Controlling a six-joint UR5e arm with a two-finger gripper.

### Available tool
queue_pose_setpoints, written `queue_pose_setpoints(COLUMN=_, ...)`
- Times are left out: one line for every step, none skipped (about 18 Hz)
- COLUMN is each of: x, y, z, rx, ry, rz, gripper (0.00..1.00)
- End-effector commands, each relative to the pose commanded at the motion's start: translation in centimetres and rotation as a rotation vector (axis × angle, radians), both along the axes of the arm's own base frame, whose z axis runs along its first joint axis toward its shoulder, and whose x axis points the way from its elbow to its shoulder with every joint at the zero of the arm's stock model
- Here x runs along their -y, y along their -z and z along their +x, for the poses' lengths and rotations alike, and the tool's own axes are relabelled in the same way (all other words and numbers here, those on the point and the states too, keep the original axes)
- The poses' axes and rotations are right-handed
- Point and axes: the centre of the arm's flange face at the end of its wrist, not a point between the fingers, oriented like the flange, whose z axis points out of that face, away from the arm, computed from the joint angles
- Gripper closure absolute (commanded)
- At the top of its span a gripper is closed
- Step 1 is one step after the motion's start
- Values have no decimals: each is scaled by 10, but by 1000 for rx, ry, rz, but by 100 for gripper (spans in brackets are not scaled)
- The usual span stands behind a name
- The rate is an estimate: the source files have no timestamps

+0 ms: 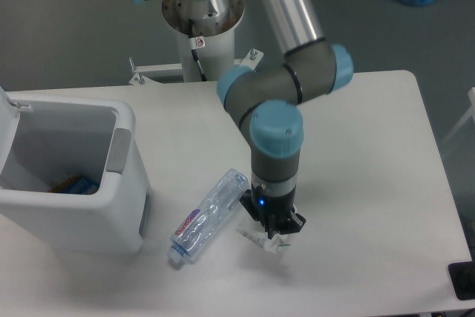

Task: Place the trash in the trash can
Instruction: 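Close the gripper on the crumpled white tissue and lift it, then carry the tissue over the white trash bin and lower it in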

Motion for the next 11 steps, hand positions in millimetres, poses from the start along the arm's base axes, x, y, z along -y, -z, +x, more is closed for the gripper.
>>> queue_pose_setpoints(x=1, y=-23, z=7, rx=17, ry=-19, rz=57, gripper=100)
queue_pose_setpoints(x=1, y=-44, z=15, rx=24, ry=-23, rz=105, gripper=100)
queue_pose_setpoints(x=2, y=-59, z=23, rx=28, ry=-17, rz=136, gripper=100)
queue_pose_setpoints(x=5, y=-78, z=32, rx=20, ry=-10, rz=167, gripper=100)
queue_pose_setpoints(x=7, y=-94, z=40, rx=19, ry=-15, rz=196, gripper=100)
queue_pose_setpoints(x=7, y=-108, z=49, rx=27, ry=-23, rz=223, gripper=100)
queue_pose_setpoints(x=5, y=-119, z=61, rx=32, ry=-25, rz=241, gripper=100)
queue_pose_setpoints(x=2, y=-128, z=73, rx=28, ry=-20, rz=255, gripper=100)
queue_pose_setpoints(x=-1, y=-143, z=84, rx=19, ry=-9, rz=274, gripper=100)
queue_pose_setpoints(x=-5, y=-152, z=97, rx=16, ry=2, rz=287, gripper=100)
queue_pose_setpoints(x=-10, y=-161, z=109, rx=16, ry=9, rz=300, gripper=100)
